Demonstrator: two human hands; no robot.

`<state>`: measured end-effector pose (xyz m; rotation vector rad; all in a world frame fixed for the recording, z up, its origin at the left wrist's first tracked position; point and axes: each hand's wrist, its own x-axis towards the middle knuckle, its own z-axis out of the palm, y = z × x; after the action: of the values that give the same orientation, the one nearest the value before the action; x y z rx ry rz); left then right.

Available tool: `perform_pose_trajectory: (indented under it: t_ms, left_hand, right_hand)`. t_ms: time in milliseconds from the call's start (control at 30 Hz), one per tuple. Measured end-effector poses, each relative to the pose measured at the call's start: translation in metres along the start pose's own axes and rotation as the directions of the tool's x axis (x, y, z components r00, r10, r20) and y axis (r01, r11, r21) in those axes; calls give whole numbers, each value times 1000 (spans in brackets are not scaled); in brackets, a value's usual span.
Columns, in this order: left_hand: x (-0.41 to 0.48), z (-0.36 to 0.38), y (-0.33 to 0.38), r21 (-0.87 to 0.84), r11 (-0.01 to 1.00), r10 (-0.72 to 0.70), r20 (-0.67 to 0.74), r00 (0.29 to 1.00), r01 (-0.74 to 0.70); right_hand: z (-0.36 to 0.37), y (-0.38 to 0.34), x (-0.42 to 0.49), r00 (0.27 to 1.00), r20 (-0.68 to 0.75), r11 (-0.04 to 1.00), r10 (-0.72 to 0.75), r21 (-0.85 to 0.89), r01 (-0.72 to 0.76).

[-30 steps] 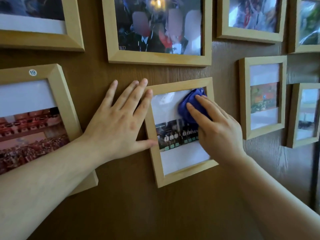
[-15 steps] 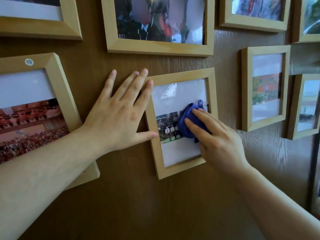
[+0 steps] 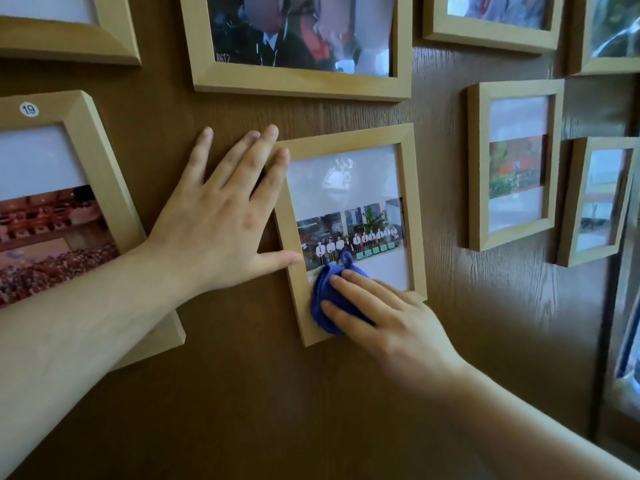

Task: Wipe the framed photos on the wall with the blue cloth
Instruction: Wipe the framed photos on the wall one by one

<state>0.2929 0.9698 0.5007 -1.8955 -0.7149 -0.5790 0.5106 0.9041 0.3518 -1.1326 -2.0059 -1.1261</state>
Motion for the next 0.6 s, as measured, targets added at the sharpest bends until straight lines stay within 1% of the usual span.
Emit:
perform_pose_trajectory:
  t_ms: [67,167,333,433,600]
  left_hand:
    - [-1,0,1,-8,1000,-4,2,1000,4]
    - [-2,1,4,-23,1000,-16,4,1000,16]
    - [-2,2,5,-25,1000,-20,-5,1000,19]
    - [-1,3,5,-20,1000,-16,-8,1000,15]
    - [-1,2,4,-25,1000,-18,-22,1000,18]
  right_hand:
    - [-2,12,-10,1000,28,1000,0,-17,1]
    - [-5,32,-24,997,60,998,44,-38,-41]
    - [-10,55,-36,988,-1,984,152,-96,-152]
    - [-10,52,-37,980,-1,976,198,-91,-197]
    - [2,24,-33,982,27,983,186,-6,-186]
